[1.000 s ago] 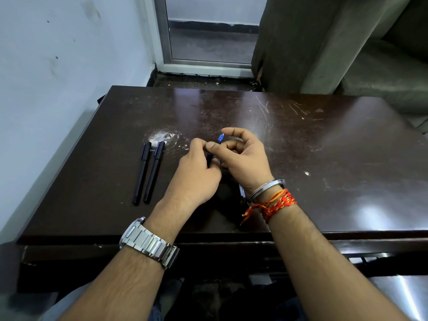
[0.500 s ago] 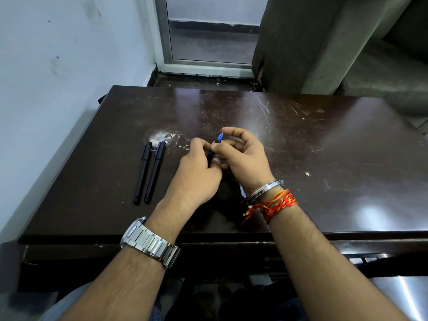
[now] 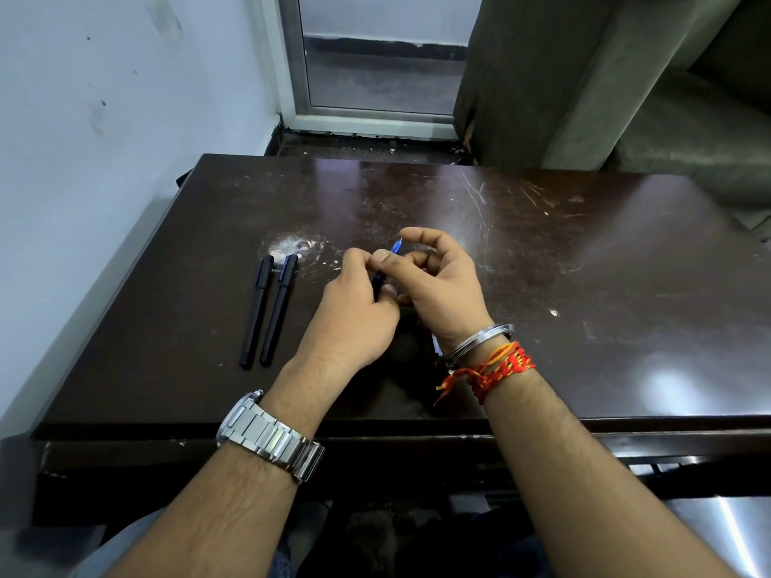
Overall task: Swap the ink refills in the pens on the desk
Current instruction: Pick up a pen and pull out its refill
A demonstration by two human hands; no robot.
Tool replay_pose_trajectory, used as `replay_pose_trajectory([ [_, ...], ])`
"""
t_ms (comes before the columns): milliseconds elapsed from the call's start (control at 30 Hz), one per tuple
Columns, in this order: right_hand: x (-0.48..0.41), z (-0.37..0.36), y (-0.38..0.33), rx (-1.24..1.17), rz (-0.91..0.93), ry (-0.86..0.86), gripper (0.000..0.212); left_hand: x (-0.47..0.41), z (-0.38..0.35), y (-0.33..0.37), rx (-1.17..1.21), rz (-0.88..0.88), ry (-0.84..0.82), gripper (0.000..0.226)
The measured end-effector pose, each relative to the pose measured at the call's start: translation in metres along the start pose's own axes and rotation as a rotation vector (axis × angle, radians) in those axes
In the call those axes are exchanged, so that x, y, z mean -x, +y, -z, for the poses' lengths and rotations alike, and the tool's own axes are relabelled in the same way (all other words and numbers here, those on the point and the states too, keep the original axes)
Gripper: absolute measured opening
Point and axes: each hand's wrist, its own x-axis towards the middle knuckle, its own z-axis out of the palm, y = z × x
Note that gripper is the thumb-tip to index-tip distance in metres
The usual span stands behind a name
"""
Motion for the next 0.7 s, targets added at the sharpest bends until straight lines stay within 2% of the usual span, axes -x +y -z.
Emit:
replay_pose_trajectory([
  [133,-0.0003,0.0012,0.0014,0.006,-0.005,-0.047,0.041,-0.0002,0.0004,-0.0008,0.013,-0.010,-0.001,0.015],
  [500,-0.0007,0.0005,0.0046,0.018,0.020,-0.037,0.042,0.0003,0.0008,0.0000,0.011,-0.006,-0.001,0.015],
  [700,-0.0030,0.0002,0.0059,0.016,0.015,-0.022,0.032,0.0002,0.0012,0.0005,0.011,-0.005,0.001,0.017],
])
